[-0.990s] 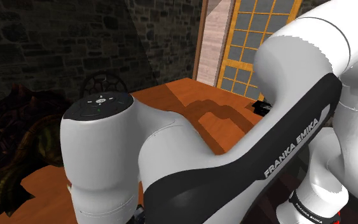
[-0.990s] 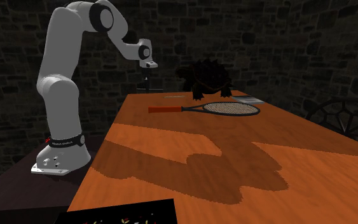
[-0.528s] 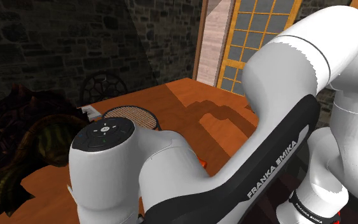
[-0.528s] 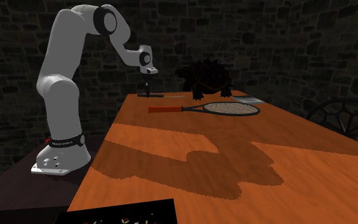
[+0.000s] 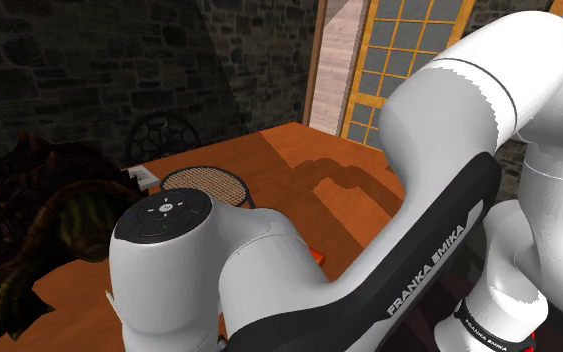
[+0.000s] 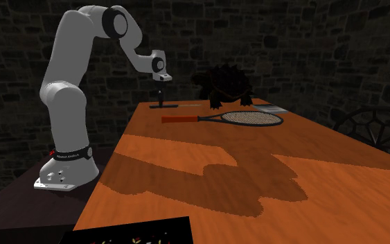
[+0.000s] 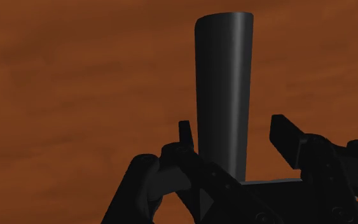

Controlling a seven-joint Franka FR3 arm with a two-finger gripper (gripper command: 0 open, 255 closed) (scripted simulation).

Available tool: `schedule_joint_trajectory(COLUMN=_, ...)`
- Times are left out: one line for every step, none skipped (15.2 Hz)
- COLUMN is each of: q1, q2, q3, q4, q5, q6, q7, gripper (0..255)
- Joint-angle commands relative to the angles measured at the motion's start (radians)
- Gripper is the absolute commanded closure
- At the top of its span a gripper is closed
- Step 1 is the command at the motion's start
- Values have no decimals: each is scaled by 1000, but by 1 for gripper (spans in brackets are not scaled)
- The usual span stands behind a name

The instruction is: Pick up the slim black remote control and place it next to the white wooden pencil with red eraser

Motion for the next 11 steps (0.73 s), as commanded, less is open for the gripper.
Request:
schedule_joint_trajectory(q1=0, q2=0, q3=0, q4=0, q5=0, q6=0, q7=0, gripper=0)
schedule_joint_trajectory(q1=0, q2=0, q3=0, q4=0, q5=0, q6=0, q7=0, gripper=0)
schedule_joint_trajectory(q1=0, q2=0, q3=0, q4=0, q5=0, q6=0, q7=0, gripper=0)
schedule_joint_trajectory(q1=0, q2=0, q3=0, q4=0, q5=0, q6=0, q7=0, gripper=0)
schedule_joint_trajectory(q1=0, q2=0, q3=0, q4=0, q5=0, q6=0, q7=0, gripper=0)
schedule_joint_trajectory(q1=-5, q2=-21, q3=5, q4=7, q5=10, q6=-26, q7=-7, gripper=0)
schedule_joint_trajectory(q1=-10, q2=-41, q3=9, q4=15, q5=20, q6=-53, q7=-13, gripper=0)
schedule_joint_trajectory(q1=-14, q2=-59, q3=13, q4=24, q5=29, q6=-80, q7=-19, gripper=0)
schedule_joint_trajectory(q1=-17, q2=-74, q3=15, q4=33, q5=36, q6=-101, q7=-23, gripper=0)
schedule_joint_trajectory(q1=-17, q2=-74, q3=15, q4=33, q5=36, q6=-101, q7=-23, gripper=0)
schedule_joint_trajectory(q1=-17, q2=-74, q3=15, q4=33, q5=36, q6=-101, q7=-23, gripper=0)
